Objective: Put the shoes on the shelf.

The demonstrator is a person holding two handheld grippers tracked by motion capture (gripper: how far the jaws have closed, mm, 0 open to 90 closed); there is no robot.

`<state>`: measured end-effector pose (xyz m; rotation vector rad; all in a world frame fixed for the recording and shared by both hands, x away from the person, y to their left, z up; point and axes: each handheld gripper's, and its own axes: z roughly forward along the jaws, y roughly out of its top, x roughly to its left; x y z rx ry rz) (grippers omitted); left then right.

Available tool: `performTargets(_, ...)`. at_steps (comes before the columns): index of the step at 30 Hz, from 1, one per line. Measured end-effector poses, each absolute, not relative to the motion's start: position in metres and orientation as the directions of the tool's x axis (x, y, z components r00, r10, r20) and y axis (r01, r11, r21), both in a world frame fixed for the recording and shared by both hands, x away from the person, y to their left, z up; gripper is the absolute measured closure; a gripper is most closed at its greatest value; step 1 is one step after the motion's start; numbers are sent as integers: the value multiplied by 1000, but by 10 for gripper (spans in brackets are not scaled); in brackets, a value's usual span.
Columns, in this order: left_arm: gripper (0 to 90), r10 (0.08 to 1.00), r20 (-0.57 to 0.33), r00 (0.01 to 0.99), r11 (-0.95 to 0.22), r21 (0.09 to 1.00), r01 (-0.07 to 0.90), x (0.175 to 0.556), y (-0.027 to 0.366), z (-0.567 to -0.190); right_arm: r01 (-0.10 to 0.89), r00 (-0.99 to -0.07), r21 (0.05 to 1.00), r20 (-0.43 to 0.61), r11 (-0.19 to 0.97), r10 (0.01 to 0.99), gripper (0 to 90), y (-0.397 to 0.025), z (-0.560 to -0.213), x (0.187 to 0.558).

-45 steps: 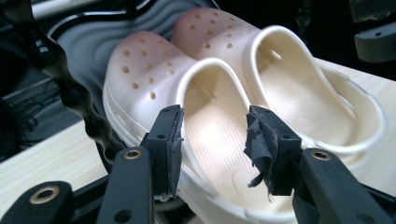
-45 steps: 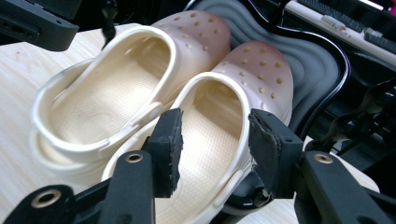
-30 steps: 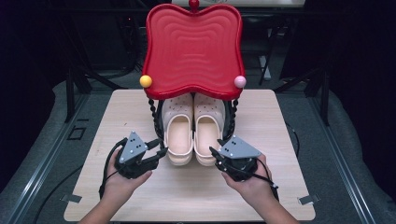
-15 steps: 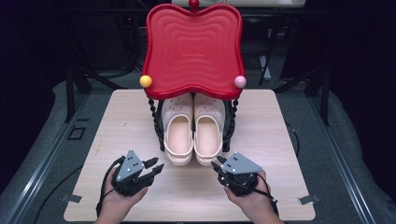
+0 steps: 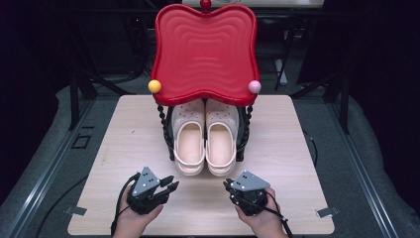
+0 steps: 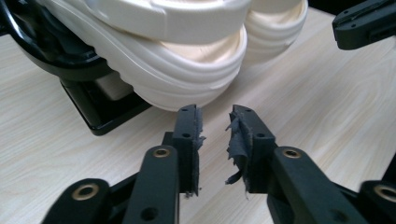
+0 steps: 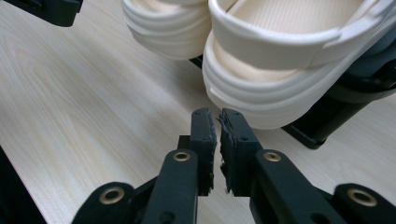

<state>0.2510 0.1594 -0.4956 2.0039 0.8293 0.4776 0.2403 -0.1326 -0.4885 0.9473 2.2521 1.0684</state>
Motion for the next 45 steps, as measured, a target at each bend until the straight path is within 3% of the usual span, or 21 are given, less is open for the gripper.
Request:
performTargets(11, 896, 708, 19, 706, -402, 833, 380, 261, 141, -508, 420, -641, 791, -89, 446, 762, 899, -129, -504, 253)
performTargets(45, 900, 732, 22, 681, -388, 835, 390, 269, 137, -507, 432, -621, 815, -41, 385, 783, 900, -128, -506, 262)
